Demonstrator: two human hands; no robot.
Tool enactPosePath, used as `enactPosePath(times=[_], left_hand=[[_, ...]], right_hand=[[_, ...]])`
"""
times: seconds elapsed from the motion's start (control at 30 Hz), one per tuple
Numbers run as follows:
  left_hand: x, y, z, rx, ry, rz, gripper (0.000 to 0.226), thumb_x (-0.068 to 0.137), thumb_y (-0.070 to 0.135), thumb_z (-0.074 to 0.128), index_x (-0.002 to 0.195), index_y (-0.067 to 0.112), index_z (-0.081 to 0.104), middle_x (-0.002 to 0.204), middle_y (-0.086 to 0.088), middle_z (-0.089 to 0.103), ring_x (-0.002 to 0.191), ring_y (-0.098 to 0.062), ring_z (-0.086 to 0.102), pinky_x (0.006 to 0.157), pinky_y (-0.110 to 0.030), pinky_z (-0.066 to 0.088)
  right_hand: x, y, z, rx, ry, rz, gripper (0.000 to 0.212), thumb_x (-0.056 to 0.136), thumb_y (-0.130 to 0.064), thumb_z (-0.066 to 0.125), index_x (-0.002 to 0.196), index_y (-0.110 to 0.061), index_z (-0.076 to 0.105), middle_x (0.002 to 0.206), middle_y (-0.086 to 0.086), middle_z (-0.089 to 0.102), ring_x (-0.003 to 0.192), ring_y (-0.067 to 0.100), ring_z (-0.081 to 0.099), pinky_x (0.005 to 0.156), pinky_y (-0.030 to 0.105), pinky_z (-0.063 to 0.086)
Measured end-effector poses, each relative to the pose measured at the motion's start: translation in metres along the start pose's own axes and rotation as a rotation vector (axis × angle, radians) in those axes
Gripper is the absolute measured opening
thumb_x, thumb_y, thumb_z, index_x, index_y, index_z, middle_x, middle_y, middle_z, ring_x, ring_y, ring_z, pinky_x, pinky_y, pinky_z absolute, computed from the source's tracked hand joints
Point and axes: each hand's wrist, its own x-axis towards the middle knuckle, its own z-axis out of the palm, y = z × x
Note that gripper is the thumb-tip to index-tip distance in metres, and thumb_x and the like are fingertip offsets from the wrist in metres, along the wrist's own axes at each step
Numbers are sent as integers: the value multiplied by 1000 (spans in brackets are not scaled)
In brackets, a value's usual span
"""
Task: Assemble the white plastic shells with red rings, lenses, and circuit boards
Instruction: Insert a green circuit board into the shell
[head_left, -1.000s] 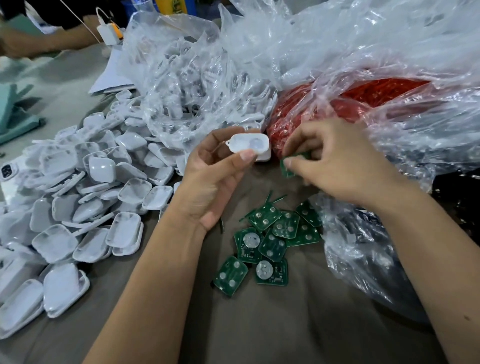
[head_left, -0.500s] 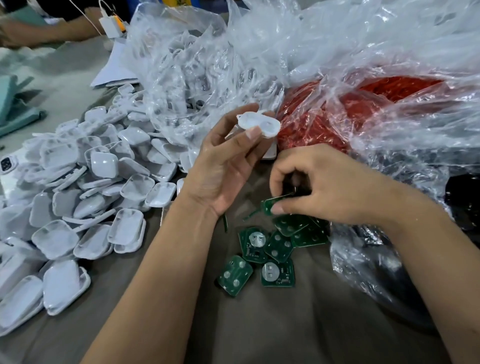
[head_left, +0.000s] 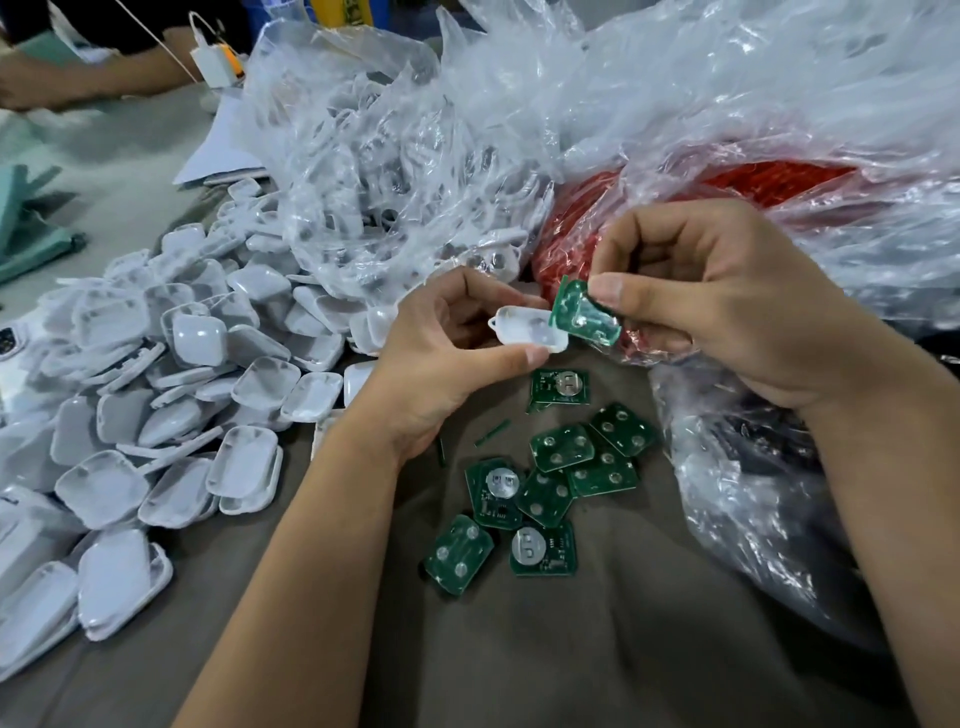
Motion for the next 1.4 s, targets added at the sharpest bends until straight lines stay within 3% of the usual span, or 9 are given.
enactPosePath(times=[0.13, 0.3, 0.47, 0.57, 0.73, 0.93, 1.07, 1.2, 1.4], left_hand=[[1, 0, -2, -61, 39, 5, 39, 70, 6, 88, 102, 3, 65, 114, -13, 76, 111, -31, 71, 98, -45, 56], [4, 2, -3, -204, 101, 15, 40, 69, 7, 88, 102, 6, 67, 110, -14, 76, 107, -30, 71, 95, -40, 56], [7, 3, 0, -330, 31, 17, 34, 77, -5, 76, 110, 1, 67, 108, -14, 77, 101, -23, 73, 87, -28, 57], [8, 3, 1, -318, 20, 22, 47, 74, -4, 78, 118, 2, 63, 112, -16, 76, 105, -26, 73, 90, -31, 57], [10, 3, 2, -282, 9, 41, 50, 73, -7, 77, 119, 2, 59, 117, -15, 75, 105, -25, 72, 90, -33, 57], [12, 3, 4, -294, -11, 47, 49, 72, -7, 79, 114, 7, 60, 111, -8, 77, 99, -22, 73, 85, -33, 58], [13, 0, 2, -272, -28, 63, 52, 70, -9, 82, 114, 9, 59, 119, -14, 75, 112, -28, 69, 98, -42, 56], [13, 1, 2, -245, -52, 77, 54, 69, -5, 86, 114, 9, 59, 120, -15, 74, 115, -30, 69, 94, -35, 55], [12, 0, 3, -238, -47, 83, 52, 69, -3, 87, 112, 8, 60, 120, -17, 74, 114, -31, 69, 93, -35, 55]], right_hand=[[-1, 0, -1, -217, -61, 87, 6, 90, -7, 75, 88, -3, 71, 63, -5, 67, 44, 2, 58, 43, 8, 42], [3, 6, 15, -697, 10, 99, 21, 76, -26, 92, 78, -28, 71, 72, -11, 66, 66, -4, 61, 60, 12, 49], [1, 3, 29, -706, -345, 148, 24, 72, -47, 91, 91, -40, 78, 89, -19, 66, 81, -1, 62, 71, 16, 50], [2, 4, 33, -770, -389, 169, 27, 72, -48, 91, 92, -38, 76, 93, -18, 63, 86, -5, 58, 69, 15, 46], [0, -2, 23, -497, -387, 154, 17, 83, -29, 86, 83, -28, 69, 78, -7, 70, 61, 2, 62, 60, 17, 51], [2, 1, 16, 132, 80, -48, 13, 85, -18, 72, 95, -12, 65, 78, 13, 74, 50, 18, 57, 34, 22, 33], [4, 2, 13, 259, 295, -83, 9, 94, -12, 69, 103, -14, 68, 72, 9, 68, 49, 12, 53, 36, 18, 32], [5, 5, 15, 267, 456, -59, 13, 98, -4, 66, 91, -15, 63, 73, 14, 50, 52, 10, 52, 39, 19, 32], [6, 4, 13, 429, 438, 28, 20, 82, -19, 77, 98, -8, 70, 78, 6, 70, 63, 13, 60, 47, 17, 39]])
